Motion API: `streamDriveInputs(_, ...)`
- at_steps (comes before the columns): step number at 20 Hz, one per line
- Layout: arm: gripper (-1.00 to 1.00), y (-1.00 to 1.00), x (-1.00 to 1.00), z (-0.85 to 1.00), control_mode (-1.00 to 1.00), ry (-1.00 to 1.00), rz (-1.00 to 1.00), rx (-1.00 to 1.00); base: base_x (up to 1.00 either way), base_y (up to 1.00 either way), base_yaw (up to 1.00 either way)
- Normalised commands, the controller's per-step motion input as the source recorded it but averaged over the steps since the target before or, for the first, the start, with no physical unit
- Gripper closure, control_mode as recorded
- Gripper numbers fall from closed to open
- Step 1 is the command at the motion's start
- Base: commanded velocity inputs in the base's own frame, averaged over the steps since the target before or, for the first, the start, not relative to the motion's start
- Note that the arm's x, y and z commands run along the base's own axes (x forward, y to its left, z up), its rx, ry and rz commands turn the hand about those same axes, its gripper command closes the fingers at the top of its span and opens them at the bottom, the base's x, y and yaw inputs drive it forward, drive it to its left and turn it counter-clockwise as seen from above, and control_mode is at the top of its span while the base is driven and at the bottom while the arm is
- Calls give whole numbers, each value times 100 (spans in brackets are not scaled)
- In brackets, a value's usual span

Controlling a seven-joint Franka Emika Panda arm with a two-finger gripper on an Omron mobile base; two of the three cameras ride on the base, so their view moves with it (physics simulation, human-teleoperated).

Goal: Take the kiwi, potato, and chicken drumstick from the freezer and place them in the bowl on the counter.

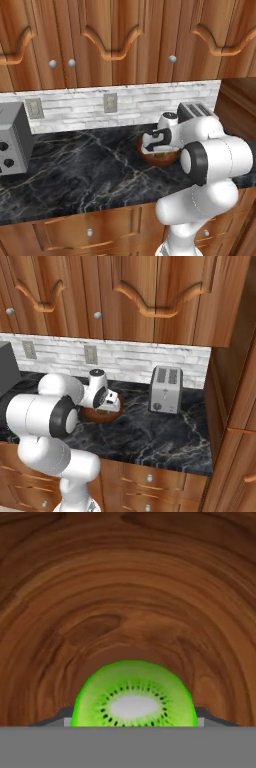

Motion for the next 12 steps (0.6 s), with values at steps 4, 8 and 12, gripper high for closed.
streamDriveInputs(4, -100, 0, 0, 0, -100, 0, 0, 0, 0, 0, 0)
streamDriveInputs(8, -100, -1, 0, 16, -100, -8, 0, 0, 0, 0, 0)
streamDriveInputs(12, -100, 0, -5, 65, -100, -7, 0, 0, 0, 0, 0)
